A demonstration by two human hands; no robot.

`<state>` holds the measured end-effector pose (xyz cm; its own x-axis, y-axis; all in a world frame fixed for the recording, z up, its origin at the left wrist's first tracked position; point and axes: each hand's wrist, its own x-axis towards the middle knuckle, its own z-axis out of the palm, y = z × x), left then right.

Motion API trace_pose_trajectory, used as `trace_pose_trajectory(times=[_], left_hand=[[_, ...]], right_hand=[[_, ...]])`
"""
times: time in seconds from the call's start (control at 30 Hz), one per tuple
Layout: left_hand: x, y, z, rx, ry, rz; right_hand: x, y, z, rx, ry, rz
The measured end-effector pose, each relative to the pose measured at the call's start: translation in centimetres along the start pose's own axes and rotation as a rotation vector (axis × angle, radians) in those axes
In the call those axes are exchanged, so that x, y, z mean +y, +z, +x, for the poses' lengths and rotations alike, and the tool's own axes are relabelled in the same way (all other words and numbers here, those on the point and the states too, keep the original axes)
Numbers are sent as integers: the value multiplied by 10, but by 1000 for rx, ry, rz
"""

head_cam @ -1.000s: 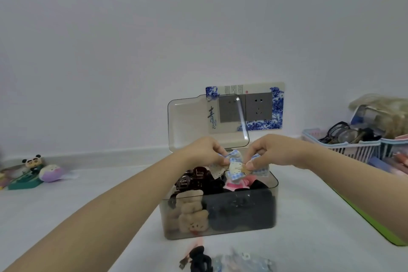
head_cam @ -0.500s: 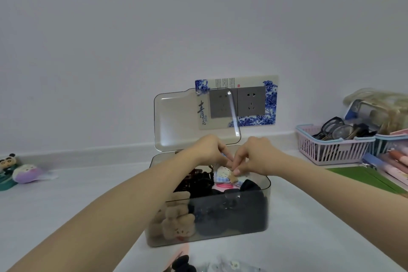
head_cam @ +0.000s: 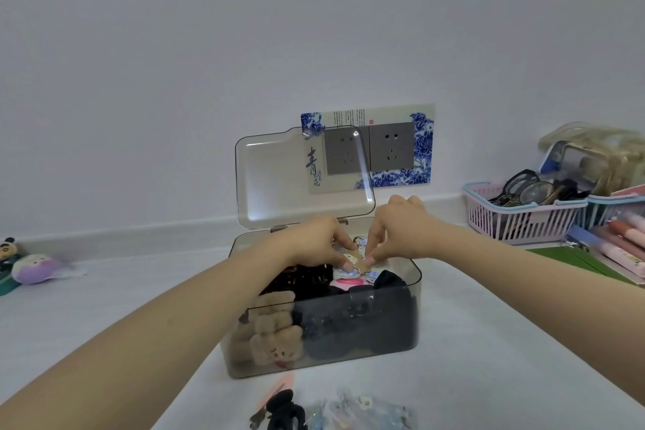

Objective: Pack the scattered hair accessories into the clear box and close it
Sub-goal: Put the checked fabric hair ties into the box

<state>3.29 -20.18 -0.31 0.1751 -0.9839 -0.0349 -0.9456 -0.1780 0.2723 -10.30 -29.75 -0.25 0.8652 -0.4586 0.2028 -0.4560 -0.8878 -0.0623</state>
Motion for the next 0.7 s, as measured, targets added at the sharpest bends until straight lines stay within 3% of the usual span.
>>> trace_pose_trajectory(times=[0.2,0.37,0.53,0.7], left_hand=[[-2,-1,-3,54,34,-15],[-1,-3,-8,67,32,-27],[7,-7,-24,128,43,-61],[23,-13,-75,325,60,-132]], right_hand=[[-4,0,0,-26,-12,-84],[-2,-5,-2,-3,2,-7],[-11,-12,-14,75,-34,67],[-28,-22,-57,242,-103,295]])
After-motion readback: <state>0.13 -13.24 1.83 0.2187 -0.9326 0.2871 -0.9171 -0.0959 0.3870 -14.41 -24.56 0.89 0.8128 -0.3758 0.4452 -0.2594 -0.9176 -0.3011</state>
